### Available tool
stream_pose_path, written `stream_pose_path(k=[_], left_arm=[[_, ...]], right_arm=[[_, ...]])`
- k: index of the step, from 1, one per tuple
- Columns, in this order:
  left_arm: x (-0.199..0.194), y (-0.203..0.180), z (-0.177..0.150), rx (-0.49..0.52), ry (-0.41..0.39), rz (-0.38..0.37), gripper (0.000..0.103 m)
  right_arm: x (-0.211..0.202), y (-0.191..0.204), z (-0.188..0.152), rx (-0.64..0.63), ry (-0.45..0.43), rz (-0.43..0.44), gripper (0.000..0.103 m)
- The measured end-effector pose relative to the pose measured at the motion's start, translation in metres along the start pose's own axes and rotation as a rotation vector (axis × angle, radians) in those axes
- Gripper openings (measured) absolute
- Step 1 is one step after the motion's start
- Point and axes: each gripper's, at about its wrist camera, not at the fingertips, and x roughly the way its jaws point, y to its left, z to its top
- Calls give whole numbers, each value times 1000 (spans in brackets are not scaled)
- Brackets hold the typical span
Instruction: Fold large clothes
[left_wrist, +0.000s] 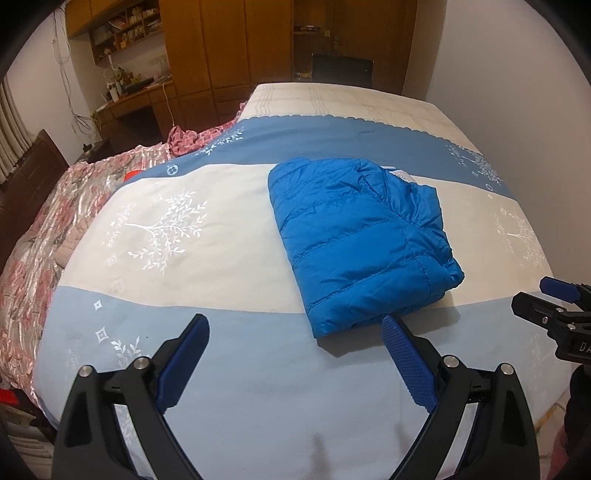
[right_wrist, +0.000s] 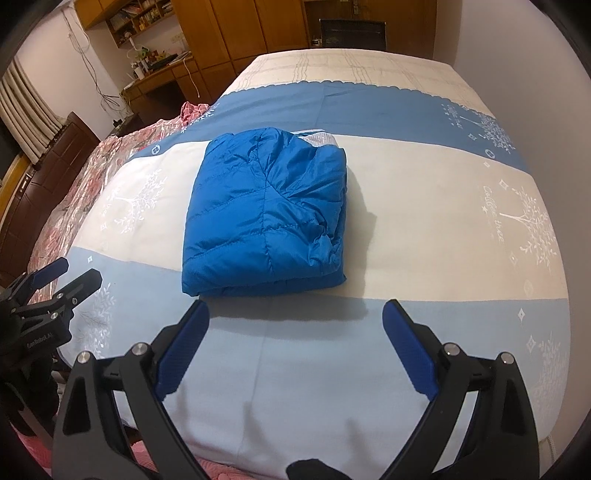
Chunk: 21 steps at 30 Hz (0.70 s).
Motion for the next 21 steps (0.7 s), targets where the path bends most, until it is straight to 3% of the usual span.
stream_pose_path(k=[21], left_arm=[[1,0,0,-1,2,-3,95]], right_arm=[[0,0,-3,5,3,0,94]])
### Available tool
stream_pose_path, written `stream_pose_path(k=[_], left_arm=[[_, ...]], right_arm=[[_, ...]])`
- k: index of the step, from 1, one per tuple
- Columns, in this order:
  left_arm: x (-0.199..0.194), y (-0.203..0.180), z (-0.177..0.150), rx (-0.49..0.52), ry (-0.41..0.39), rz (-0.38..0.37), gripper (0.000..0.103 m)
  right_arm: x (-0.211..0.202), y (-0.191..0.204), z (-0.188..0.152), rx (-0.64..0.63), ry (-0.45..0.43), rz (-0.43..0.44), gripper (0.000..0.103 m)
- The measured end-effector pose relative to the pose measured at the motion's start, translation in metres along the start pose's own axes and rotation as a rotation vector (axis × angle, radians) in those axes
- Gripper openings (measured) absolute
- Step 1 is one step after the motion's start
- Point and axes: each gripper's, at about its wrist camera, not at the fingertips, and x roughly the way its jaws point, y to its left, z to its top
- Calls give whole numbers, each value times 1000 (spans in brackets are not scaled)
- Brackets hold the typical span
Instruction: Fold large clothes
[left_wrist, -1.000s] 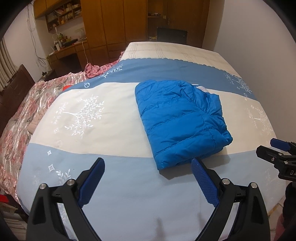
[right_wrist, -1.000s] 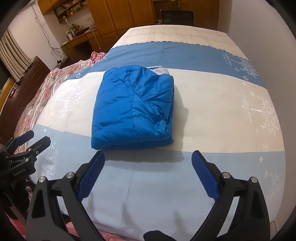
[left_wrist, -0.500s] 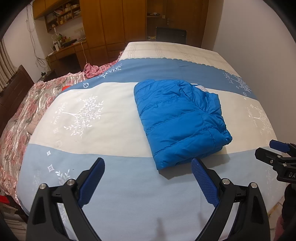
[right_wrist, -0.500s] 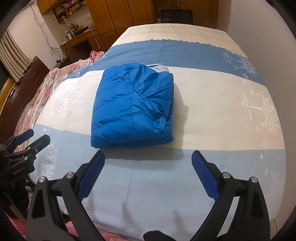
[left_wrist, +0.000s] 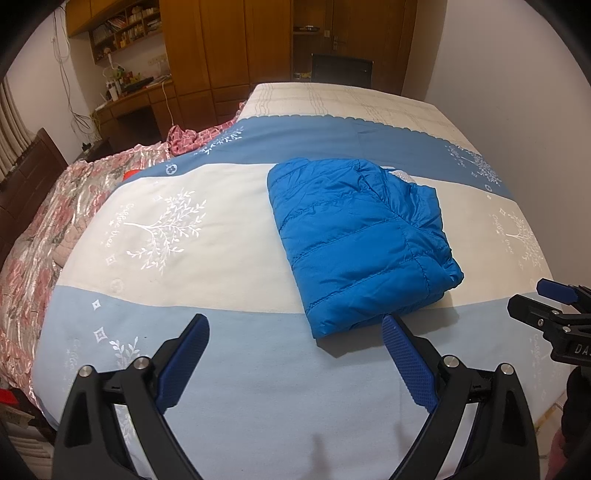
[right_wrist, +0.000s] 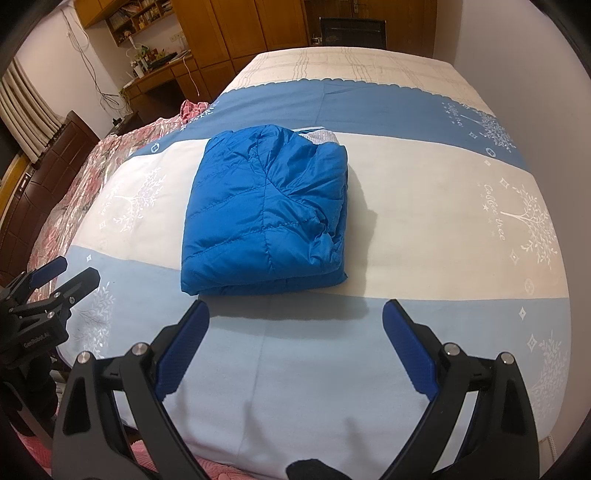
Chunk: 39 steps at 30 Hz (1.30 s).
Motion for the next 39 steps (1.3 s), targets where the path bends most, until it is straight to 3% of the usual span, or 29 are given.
stream_pose_path(k=[39], left_arm=[[3,0,2,7,4,-13,95]], right_arm=[[4,-2,2,-1,7,-1,94]])
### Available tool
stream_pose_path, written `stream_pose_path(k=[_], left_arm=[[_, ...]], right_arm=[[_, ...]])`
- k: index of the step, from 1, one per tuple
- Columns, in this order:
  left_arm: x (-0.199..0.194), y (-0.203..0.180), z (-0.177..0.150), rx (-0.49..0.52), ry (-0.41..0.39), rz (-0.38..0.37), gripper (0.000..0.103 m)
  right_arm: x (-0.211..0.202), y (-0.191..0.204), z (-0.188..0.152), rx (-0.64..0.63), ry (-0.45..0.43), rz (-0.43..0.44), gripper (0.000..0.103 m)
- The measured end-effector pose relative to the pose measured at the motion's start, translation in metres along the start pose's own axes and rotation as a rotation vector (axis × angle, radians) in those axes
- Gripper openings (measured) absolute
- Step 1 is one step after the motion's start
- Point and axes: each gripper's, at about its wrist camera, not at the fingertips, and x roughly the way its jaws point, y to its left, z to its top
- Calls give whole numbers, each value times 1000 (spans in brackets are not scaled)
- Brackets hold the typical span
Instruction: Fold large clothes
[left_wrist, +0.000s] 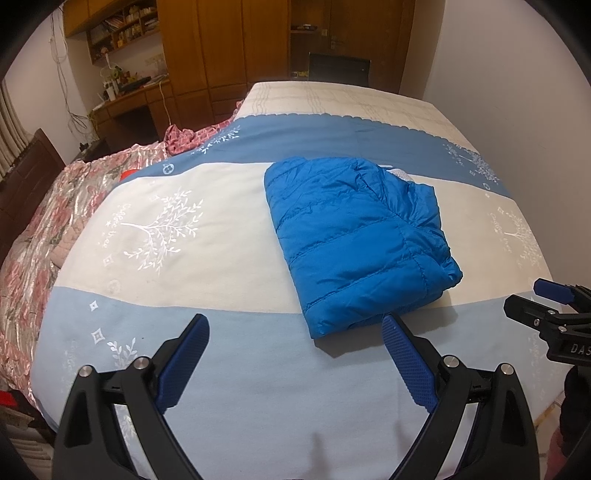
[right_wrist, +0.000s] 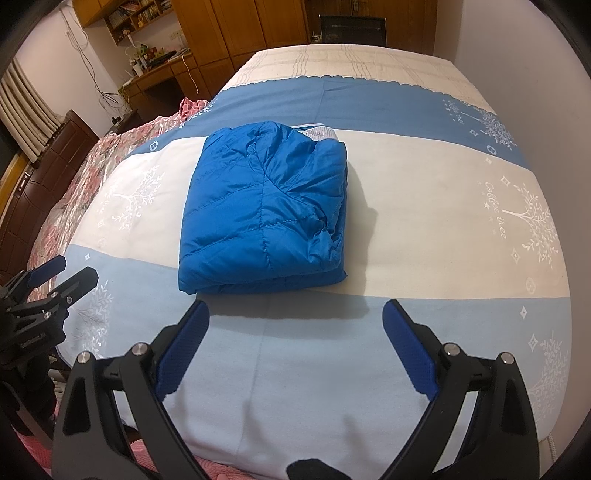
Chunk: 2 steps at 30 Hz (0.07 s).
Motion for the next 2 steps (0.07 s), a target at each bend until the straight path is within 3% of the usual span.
stream_pose_path(k=[2], left_arm=[[0,0,0,1,-1,1,95]], right_arm=[[0,0,0,-1,1,-1,94]])
